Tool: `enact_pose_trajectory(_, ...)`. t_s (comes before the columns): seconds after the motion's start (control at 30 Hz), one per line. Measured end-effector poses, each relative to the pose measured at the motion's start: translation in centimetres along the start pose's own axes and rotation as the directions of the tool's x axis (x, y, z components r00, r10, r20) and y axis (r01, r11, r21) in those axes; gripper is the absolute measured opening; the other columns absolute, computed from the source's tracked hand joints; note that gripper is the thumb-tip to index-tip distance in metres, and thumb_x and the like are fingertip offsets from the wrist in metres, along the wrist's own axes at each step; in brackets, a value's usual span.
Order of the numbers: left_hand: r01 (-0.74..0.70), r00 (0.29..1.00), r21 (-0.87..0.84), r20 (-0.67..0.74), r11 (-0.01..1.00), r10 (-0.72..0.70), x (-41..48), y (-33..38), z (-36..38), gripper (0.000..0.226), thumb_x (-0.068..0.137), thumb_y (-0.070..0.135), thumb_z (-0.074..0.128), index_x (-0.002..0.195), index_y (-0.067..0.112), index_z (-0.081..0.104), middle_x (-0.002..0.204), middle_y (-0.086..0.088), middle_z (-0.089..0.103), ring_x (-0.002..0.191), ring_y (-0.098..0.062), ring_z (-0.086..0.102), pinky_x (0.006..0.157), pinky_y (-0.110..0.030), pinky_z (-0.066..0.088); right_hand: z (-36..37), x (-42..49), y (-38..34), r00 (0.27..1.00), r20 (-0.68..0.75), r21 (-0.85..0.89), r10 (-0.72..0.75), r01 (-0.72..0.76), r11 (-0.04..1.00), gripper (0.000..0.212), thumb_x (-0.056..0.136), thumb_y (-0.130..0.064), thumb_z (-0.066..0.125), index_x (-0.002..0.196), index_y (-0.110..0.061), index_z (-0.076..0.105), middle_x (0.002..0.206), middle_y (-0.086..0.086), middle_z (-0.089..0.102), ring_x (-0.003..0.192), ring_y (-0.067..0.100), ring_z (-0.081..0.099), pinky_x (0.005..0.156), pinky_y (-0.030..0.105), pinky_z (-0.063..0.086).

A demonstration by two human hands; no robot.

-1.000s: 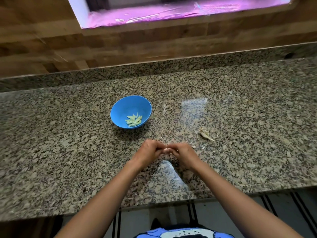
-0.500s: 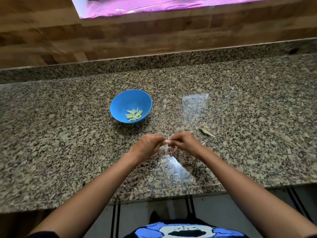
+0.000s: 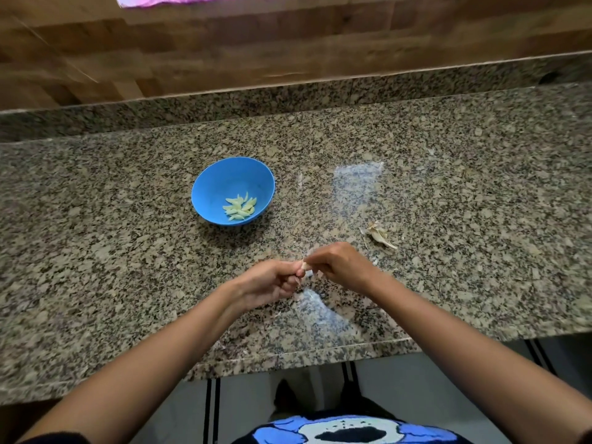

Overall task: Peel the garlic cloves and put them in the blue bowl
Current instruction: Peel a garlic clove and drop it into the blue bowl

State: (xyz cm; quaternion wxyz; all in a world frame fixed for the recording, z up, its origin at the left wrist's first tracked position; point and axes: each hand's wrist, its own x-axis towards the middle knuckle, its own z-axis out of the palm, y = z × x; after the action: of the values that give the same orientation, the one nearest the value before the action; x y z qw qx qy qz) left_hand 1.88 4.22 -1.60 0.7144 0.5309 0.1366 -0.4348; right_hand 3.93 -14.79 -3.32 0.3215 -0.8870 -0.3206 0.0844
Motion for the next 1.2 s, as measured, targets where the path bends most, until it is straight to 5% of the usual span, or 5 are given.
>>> enact_pose_trajectory(0.1, -0.140, 0.982, 0.268, -0.087, 0.953, 0.169, 0.2, -0.4, 0.4, 0.019, 0.090, 0.021, 0.053, 0.076, 0.014, 0.062, 0.064, 0.001, 0.049, 0.053, -0.008, 0.038, 0.049, -0.015, 0.033, -0.2, 0.2, 0.1, 0.994, 0.032, 0.089, 0.100, -0.103, 0.991, 0.022, 0.091, -0.021, 0.052, 0.090, -0.009, 0.070, 0.075, 0.005, 0.066, 0.061, 0.016, 0.058, 0.060, 0.023, 0.051)
enact_pose_trajectory(0.33, -0.395, 0.414, 0.866, 0.465, -0.306, 0.783, 2.6, -1.7, -1.9, 0.016, 0.089, 0.004, 0.044, 0.079, 0.007, 0.056, 0.071, 0.009, 0.046, 0.066, 0.001, 0.029, 0.068, -0.002, 0.037, 0.2, -0.1, -0.4, 0.852, 0.434, 0.841, 0.293, -0.499, 0.208, 0.016, 0.086, -0.015, 0.053, 0.075, -0.006, 0.060, 0.060, -0.001, 0.053, 0.046, 0.007, 0.038, 0.038, 0.014, 0.029)
enact_pose_trajectory(0.53, -0.140, 0.977, 0.021, -0.161, 0.990, 0.142, 1.8, -0.9, 1.0, 0.019, 0.095, 0.012, 0.046, 0.085, 0.008, 0.062, 0.060, 0.003, 0.045, 0.049, -0.006, 0.035, 0.043, -0.013, 0.029, 0.5, 0.2, 0.2, 0.957, -0.064, 0.314, 0.283, -0.250, 0.916, 0.016, 0.089, -0.013, 0.058, 0.083, -0.005, 0.070, 0.068, 0.008, 0.065, 0.056, 0.016, 0.057, 0.052, 0.020, 0.048)
enact_pose_trajectory(0.87, -0.349, 0.631, 0.629, -0.390, 0.695, 0.670, 1.8, -2.8, 1.5, 0.007, 0.084, 0.013, 0.068, 0.086, 0.017, 0.073, 0.068, 0.003, 0.069, 0.060, -0.008, 0.061, 0.053, -0.018, 0.050, 1.7, -0.2, -2.6, 0.759, 0.179, 0.865, 0.626, -0.425, 0.268, 0.021, 0.091, -0.010, 0.056, 0.098, 0.007, 0.066, 0.067, 0.007, 0.062, 0.045, 0.010, 0.049, 0.037, 0.014, 0.034)
enact_pose_trajectory(1.2, -0.383, 0.772, 0.029, -0.538, 0.923, 0.337, 1.4, -3.2, 2.5, 0.014, 0.086, 0.000, 0.060, 0.096, -0.002, 0.069, 0.079, -0.014, 0.071, 0.069, -0.019, 0.066, 0.065, -0.022, 0.057, 2.9, -1.5, -2.4, 0.691, -0.184, 0.633, 0.699, -0.460, 0.622, 0.015, 0.081, -0.024, 0.070, 0.069, -0.016, 0.069, 0.068, 0.002, 0.069, 0.059, 0.011, 0.060, 0.065, 0.033, 0.054)
